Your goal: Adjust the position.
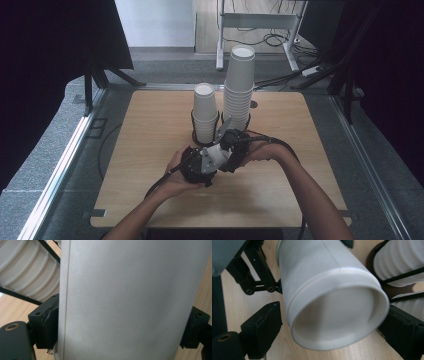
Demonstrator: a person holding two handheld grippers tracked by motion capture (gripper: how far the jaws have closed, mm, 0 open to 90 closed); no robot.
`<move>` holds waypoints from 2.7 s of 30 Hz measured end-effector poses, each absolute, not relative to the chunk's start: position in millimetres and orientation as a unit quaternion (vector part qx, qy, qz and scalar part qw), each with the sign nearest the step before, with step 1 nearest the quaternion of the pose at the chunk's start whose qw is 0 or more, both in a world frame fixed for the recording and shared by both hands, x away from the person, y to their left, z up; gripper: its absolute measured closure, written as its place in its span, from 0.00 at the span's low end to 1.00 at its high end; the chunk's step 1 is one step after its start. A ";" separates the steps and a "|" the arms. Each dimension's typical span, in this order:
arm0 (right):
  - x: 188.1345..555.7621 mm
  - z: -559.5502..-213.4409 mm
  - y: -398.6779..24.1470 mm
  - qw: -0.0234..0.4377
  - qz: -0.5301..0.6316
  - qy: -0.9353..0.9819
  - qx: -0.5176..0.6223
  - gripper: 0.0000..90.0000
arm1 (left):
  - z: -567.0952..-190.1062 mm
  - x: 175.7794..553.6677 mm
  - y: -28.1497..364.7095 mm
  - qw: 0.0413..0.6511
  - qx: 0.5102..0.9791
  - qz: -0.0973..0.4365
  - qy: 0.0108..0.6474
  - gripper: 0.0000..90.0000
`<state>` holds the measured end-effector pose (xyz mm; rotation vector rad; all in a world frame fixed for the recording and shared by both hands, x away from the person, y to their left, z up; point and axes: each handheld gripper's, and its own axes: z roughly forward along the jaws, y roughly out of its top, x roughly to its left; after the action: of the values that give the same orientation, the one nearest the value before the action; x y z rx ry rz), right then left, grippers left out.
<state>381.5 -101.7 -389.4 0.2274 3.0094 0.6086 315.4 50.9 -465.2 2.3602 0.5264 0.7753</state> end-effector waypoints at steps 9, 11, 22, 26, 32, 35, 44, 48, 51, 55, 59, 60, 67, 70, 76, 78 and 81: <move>382.7 -400.1 -94.2 -0.002 0.138 0.989 0.053 0.17 | -471.2 310.3 36.7 0.276 0.895 0.307 0.171 0.13; 382.5 -401.9 -92.2 -0.006 0.123 0.991 0.052 0.19 | -470.7 309.5 33.5 0.273 0.895 0.313 0.163 0.13; 382.4 -408.2 -92.1 -0.009 0.102 0.994 0.048 0.25 | -471.1 308.7 28.0 0.277 0.896 0.306 0.164 0.11; 383.2 -407.7 -96.8 -0.014 0.119 0.992 0.044 0.26 | -470.6 309.2 30.8 0.289 0.894 0.300 0.166 0.06; 383.4 -408.9 -105.0 -0.015 0.149 0.987 0.049 0.26 | -468.7 309.3 36.7 0.304 0.887 0.296 0.180 0.02; 385.1 -410.2 -110.0 -0.009 0.158 0.986 0.055 0.26 | -468.0 308.3 40.6 0.307 0.885 0.299 0.183 0.00; 388.1 -414.2 -123.5 0.002 0.191 0.978 0.086 0.26 | -464.3 302.7 51.5 0.326 0.879 0.290 0.195 0.00; 387.4 -417.1 -127.4 0.008 0.214 0.972 0.100 0.26 | -465.6 301.1 57.5 0.335 0.875 0.280 0.209 0.00; 387.0 -419.3 -128.3 0.009 0.225 0.969 0.102 0.26 | -466.5 300.2 61.7 0.345 0.871 0.270 0.222 0.01; 386.4 -422.8 -128.3 0.012 0.238 0.966 0.103 0.25 | -466.6 299.5 67.2 0.352 0.867 0.264 0.232 0.02; 385.6 -426.9 -128.2 0.013 0.250 0.962 0.107 0.25 | -466.3 299.9 73.3 0.364 0.860 0.251 0.255 0.03; 385.4 -427.8 -128.3 0.015 0.251 0.962 0.108 0.25 | -466.6 300.0 74.9 0.370 0.857 0.244 0.263 0.03; 381.4 -432.1 -134.6 0.027 0.278 0.951 0.132 0.25 | -465.8 300.0 81.0 0.383 0.848 0.232 0.285 0.05; 378.0 -434.5 -138.1 0.038 0.290 0.946 0.140 0.25 | -464.0 299.0 81.7 0.389 0.844 0.228 0.292 0.05; 369.1 -437.7 -143.0 0.051 0.313 0.935 0.158 0.25 | -460.5 298.0 84.6 0.404 0.831 0.221 0.312 0.06; 365.7 -439.3 -142.7 0.049 0.325 0.930 0.163 0.25 | -459.4 298.5 86.3 0.416 0.825 0.210 0.319 0.06; 365.0 -442.8 -141.9 0.063 0.328 0.926 0.174 0.25 | -459.1 298.8 87.2 0.422 0.820 0.206 0.327 0.06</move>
<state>365.0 -141.9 -442.8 0.5242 2.7991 0.9909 298.8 87.2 -459.1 2.0534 0.8177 0.5162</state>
